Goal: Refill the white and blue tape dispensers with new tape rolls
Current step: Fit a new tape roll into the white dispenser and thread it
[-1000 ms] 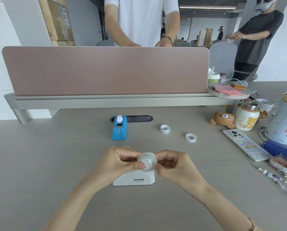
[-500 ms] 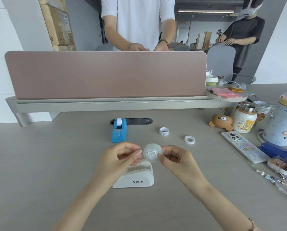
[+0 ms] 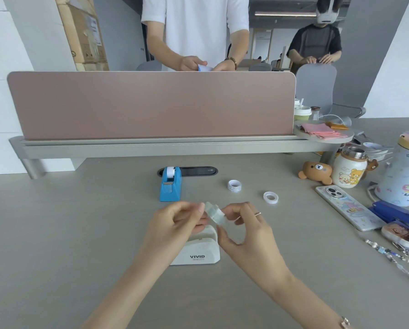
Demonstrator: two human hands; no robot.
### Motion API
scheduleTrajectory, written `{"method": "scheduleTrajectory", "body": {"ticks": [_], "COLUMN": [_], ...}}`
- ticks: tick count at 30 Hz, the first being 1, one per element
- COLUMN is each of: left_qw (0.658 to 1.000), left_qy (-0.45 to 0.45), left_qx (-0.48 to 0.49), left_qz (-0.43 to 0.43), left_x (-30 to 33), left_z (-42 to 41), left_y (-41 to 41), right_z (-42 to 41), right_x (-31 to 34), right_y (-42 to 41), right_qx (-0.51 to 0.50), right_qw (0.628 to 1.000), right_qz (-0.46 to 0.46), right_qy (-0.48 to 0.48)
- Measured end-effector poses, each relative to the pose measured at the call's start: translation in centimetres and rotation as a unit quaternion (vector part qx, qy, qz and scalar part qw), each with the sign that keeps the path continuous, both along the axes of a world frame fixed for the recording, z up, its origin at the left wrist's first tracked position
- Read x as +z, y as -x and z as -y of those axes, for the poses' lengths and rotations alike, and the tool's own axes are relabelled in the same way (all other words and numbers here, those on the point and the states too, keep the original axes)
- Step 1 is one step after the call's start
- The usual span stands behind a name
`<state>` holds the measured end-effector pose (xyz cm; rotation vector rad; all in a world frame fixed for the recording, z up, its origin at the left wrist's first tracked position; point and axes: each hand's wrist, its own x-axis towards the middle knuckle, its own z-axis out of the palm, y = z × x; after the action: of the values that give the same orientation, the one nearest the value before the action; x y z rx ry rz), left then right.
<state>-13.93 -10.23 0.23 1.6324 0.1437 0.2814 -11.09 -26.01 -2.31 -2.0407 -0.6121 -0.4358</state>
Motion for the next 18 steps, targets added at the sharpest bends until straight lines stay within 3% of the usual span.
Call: {"method": "scheduleTrajectory", "body": {"ticks": [3,7,10,13,15,18], "left_qw": [0.998,0.999,0.999,0.994,0.99,0.988], "left_qy": [0.044,0.019,-0.026,-0.076,-0.097,-0.102], "left_qx": [-0.028,-0.014,-0.033,-0.082,-0.102,-0.113], "left_qz": [-0.042,-0.04,-0.029,-0.013,0.002,0.013], "left_x": [0.5,0.2,0.3,0.6,0.7,0.6], "left_z": [0.5,0.3,-0.6,-1.3,-1.4,-1.3], "left_y": [0.5,0.3,0.2,0.3,0.3,0.3], "right_z": [0.0,0.1,0.2,0.7,0.9,1.0], "right_x": [-0.8,-0.9,-0.6,0.2,0.7,1.3], "right_y": [-0.3,-0.2,-0.3,-1.0,-1.4,-1.3], "right_qx": [0.021,0.061,0.069,0.048,0.084,0.109], "right_qw": [0.99,0.984,0.996,0.99,0.972,0.962], "right_qz": [0.113,0.131,0.061,-0.092,-0.187,-0.223], "right_qy": [0.076,0.104,0.016,-0.092,-0.115,-0.112]}}
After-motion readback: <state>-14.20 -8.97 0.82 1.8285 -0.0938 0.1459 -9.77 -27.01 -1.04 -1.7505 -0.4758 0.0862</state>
